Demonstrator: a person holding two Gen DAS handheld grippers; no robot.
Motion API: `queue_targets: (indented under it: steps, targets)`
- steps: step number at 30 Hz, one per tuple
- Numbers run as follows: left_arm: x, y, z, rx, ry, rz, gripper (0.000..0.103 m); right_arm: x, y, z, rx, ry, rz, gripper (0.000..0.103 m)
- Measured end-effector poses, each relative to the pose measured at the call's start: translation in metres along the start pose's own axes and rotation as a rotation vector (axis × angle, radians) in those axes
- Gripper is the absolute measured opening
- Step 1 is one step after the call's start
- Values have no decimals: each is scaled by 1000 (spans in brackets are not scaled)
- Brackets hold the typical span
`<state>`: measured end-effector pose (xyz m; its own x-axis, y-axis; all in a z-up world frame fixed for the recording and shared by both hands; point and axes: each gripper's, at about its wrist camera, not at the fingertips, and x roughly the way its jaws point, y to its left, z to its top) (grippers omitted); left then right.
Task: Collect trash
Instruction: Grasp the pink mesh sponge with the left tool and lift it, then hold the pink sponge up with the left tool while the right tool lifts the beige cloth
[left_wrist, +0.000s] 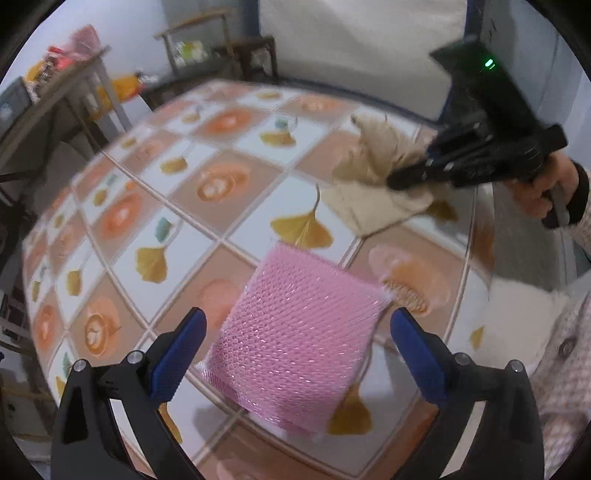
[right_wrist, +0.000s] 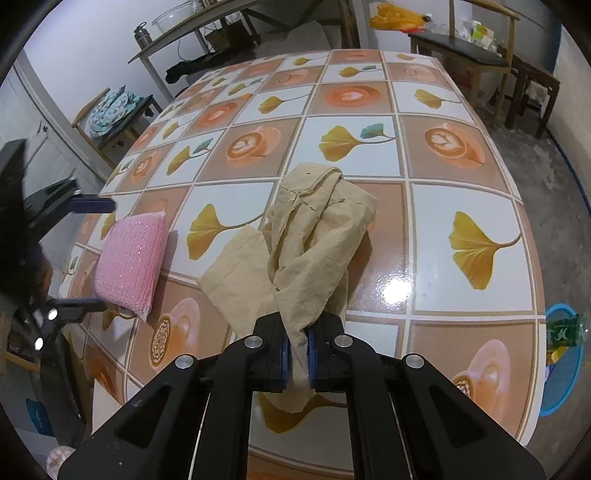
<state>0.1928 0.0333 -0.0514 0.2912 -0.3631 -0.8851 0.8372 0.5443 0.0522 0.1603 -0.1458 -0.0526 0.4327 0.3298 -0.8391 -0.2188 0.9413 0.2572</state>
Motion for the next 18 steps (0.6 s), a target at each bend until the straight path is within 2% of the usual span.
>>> queue_targets:
  steps: [6,10,13,15,17,18]
  targets:
    - [21,5,-6,98,118,-62,98,-1,-1,1,-5,5,11,6]
    - [29,-10,-13,152,154,-18,98,-1,-2,0,-4,2,16,6]
    - [27,-16,-17,109,142,-4,97,-1,-2,0,-4,1,13,6]
    - [24,-20,-18,63,140,3,91,-2,-2,0,-1,1,14,6]
    - [19,-24,-21,-15,136,8,86,-2,-2,-1,8,1,13,6]
    - [18,-24,-22,-85,131,5,82,-3,-2,-1,12,0,14,7]
